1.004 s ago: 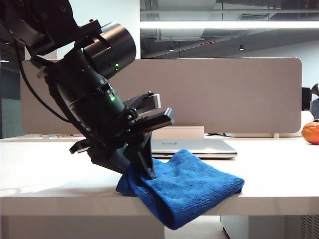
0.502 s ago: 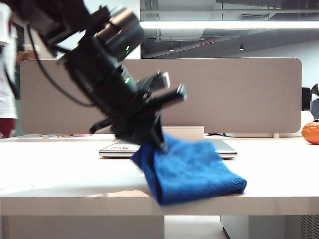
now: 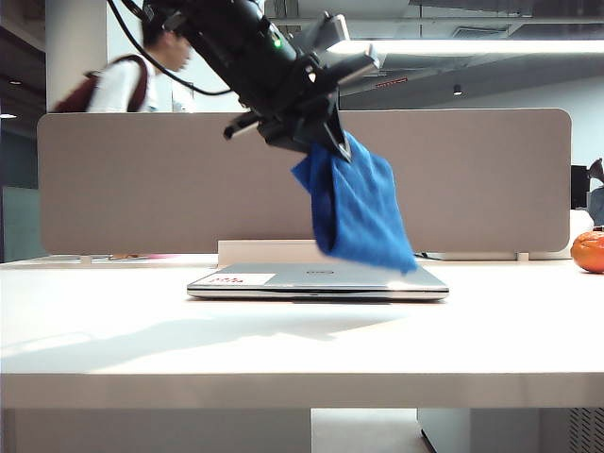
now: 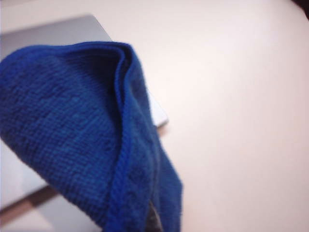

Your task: Pick up the blue rag and put it over the laptop.

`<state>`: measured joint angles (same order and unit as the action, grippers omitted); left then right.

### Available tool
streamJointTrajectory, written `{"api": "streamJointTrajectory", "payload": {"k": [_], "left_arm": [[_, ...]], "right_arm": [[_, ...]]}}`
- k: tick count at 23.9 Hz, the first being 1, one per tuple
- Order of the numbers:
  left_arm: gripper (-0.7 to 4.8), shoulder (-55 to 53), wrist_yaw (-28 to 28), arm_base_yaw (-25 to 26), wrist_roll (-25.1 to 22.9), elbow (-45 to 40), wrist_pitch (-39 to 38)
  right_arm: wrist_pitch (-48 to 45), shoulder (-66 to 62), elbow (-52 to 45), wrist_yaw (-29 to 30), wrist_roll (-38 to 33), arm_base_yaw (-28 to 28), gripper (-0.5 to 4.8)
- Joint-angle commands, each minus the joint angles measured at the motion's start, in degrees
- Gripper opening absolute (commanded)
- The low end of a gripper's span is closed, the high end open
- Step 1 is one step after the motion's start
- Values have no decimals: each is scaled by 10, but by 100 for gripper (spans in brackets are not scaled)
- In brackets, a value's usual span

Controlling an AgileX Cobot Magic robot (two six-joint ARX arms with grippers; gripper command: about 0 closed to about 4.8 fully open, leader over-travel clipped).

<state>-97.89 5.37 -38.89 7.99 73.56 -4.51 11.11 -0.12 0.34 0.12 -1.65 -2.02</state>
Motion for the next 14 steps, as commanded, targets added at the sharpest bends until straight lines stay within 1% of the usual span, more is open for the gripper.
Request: {"api": "streamJointTrajectory", "payload": {"k": [1,4,7,9,11,14], "left_arm": [[-6,-13,-2,26,-7,29,3],[-6,-30,10,59,-7,54,3],[-6,-42,27,79,-7,68,3],[-6,-58,28,89,-7,80,3],[-6,-77,39,95,-7,98,3],[-6,-119,39,98,-7,144,3]], "right_arm": [[-7,1,-2,25,0,0,0],[-19,1,-2,90,-16,0,-1],[-23,1,-2,136,-16,0,0],[-24,1,-2,160,-16,0,0],[-24,1,-2,178,-16,-1,0],[-26,1,-2,181,-16,-1,0]]}}
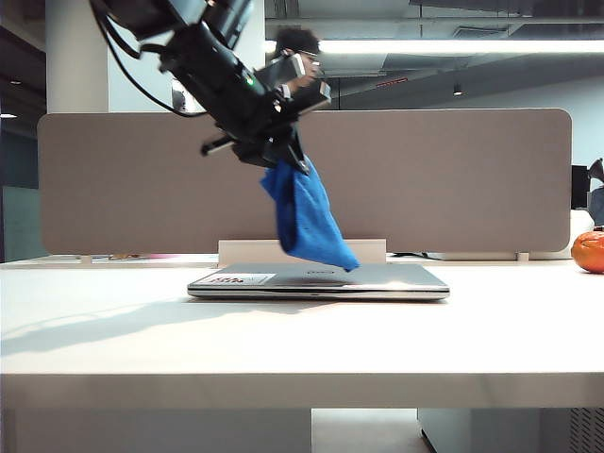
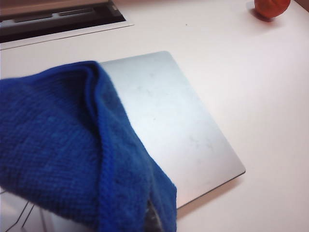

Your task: Pick up the blue rag and put it over the laptop.

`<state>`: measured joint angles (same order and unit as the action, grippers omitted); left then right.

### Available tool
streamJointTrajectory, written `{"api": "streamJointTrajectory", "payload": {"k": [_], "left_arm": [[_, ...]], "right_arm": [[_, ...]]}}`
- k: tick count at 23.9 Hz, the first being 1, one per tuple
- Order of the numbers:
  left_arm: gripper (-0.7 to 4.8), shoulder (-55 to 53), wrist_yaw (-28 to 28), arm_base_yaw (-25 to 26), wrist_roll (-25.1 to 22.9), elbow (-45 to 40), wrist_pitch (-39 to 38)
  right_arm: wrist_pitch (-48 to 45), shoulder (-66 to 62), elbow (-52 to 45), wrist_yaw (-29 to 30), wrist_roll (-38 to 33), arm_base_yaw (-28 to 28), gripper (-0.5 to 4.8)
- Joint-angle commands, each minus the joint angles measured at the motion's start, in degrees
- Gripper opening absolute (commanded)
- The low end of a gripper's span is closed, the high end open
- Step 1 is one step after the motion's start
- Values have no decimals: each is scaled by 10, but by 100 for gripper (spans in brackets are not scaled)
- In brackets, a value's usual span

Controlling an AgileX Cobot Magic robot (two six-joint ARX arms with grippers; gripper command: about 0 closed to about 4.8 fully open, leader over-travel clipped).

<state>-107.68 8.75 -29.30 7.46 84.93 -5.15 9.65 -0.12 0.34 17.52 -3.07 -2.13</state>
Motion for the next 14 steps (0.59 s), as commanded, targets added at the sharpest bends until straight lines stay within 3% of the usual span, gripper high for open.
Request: {"api": "streamJointTrajectory", "payload": {"k": [1,10,14], "left_arm": [[-6,-42,5,2,-2,55,10],[-6,-170,4,10,-2,204,-7],[-6,-223,0,28,0,253,-60]], "right_arm": [[-11,1,-2,7,-2,0,0],[-11,1,-2,6,-2,0,0],[-11,1,-2,5,-2,0,0]]}}
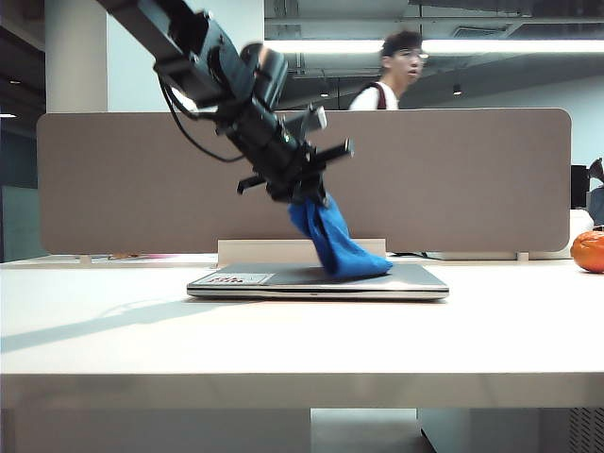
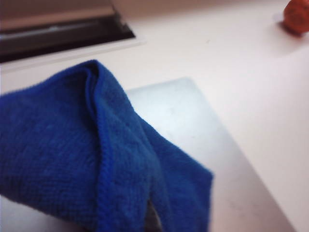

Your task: Pick up the blue rag and put it over the laptop.

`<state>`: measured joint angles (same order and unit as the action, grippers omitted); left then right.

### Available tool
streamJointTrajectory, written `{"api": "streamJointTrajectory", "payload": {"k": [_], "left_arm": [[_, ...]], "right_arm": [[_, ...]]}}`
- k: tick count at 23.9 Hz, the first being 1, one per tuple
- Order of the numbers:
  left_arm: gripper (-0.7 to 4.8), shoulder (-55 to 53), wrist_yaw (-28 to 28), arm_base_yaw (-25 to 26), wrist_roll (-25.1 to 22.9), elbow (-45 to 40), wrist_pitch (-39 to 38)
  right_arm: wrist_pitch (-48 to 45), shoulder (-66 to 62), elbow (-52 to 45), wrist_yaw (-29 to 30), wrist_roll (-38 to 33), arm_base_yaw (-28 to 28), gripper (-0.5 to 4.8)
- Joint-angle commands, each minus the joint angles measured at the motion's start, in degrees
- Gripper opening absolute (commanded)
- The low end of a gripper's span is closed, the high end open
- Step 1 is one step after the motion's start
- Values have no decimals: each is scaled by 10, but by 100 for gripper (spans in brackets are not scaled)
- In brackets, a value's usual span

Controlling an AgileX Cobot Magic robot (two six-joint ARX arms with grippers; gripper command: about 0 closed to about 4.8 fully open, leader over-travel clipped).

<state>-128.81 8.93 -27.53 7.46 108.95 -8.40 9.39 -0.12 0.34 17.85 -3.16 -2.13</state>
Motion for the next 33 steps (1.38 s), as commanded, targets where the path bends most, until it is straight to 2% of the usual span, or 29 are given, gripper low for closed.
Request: {"api": "streamJointTrajectory", "payload": {"k": [1,2,4,5,7,8,9,10,12,14,15,16,17,19,20,23,27,31,33], "left_arm": [[-5,-15,-1,17,0,12,-45],[-1,-17,-2,19,-1,12,-54],[97,-17,-10,31,-1,12,-87],[171,-17,-27,36,-2,12,-97],[263,-17,-31,47,-2,13,-109],[288,-17,-32,50,-2,13,-113],[354,-17,-34,54,-7,13,-122],[396,-16,-34,60,-14,13,-132],[418,-5,-38,68,-15,14,-167],[406,13,-48,78,-15,14,-192],[371,25,-53,82,-15,13,-202],[268,45,-51,91,-15,13,-212],[213,55,-52,94,-15,13,-216],[43,94,-52,102,-31,13,-239],[8,104,-53,103,-39,13,-245],[-6,140,-64,103,-83,13,-278],[-6,196,-68,103,-93,-17,-308],[-6,263,-66,102,-94,-108,-263],[-6,315,-65,102,-92,-189,-221]], "right_arm": [[-8,1,-2,1,0,0,-1],[-8,1,-2,1,0,0,0],[-8,1,-2,1,0,0,0],[-8,1,-2,1,0,0,-1],[-8,1,-2,1,0,0,0],[-8,1,-2,1,0,0,-1],[-8,1,-2,1,0,0,0],[-8,1,-2,1,0,0,-1],[-8,1,-2,1,0,0,-1],[-8,1,-2,1,0,0,0],[-8,1,-2,1,0,0,-1],[-8,1,-2,0,0,0,-1],[-8,1,-2,-1,0,0,-1],[-8,1,-2,-4,0,0,-1],[-8,1,-2,-6,0,0,-1],[-7,1,-2,-24,2,1,-1],[-7,1,-2,-41,2,1,-1],[-6,1,-2,-42,2,2,-1],[-6,1,-2,-42,2,2,-1]]}}
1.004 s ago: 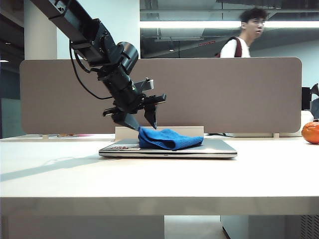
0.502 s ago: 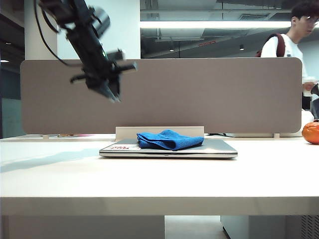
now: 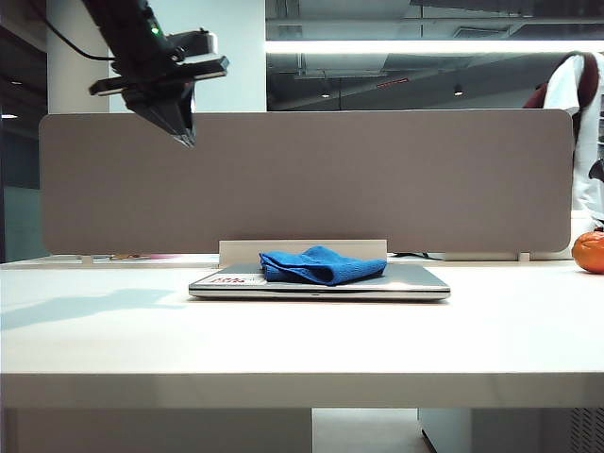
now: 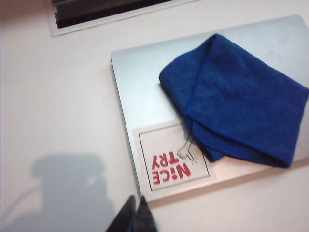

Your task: Pick up the blue rag and put it over the laptop.

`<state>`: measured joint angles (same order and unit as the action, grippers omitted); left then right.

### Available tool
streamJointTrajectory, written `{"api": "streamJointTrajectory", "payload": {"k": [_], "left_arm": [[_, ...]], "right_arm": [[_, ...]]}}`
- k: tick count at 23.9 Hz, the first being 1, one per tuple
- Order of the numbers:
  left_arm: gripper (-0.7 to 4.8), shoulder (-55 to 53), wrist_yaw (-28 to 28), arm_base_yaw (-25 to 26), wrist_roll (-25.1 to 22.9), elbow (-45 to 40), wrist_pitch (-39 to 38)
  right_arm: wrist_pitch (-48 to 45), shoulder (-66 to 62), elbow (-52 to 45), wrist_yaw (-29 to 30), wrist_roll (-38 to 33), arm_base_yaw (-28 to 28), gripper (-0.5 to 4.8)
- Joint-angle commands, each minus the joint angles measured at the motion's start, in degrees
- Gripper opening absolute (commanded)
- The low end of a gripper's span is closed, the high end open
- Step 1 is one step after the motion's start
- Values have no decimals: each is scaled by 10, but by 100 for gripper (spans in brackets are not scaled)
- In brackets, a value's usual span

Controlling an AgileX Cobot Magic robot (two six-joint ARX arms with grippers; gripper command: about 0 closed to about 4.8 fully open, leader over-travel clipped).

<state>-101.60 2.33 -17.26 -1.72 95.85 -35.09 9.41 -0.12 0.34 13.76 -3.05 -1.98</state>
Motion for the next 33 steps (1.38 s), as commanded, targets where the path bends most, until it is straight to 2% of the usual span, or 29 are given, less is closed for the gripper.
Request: {"api": "streamJointTrajectory", "payload": {"k": [1,6,10,12,20,33], "left_arm": [[-6,76,3,0,2,-110,69],[-6,202,3,0,17,-300,140],[-6,281,3,0,38,-408,171],[-6,336,2,-1,39,-465,181],[-6,468,-13,-1,41,-547,185],[-6,642,-38,-1,42,-639,181]], "right_arm": [[-6,1,-2,-1,1,0,0],[-6,1,-2,-9,2,0,-1],[-6,1,-2,-80,2,0,-1],[-8,1,-2,-141,3,0,-1],[-39,1,-2,-156,3,0,-1],[-15,1,-2,-155,2,0,-1]]}}
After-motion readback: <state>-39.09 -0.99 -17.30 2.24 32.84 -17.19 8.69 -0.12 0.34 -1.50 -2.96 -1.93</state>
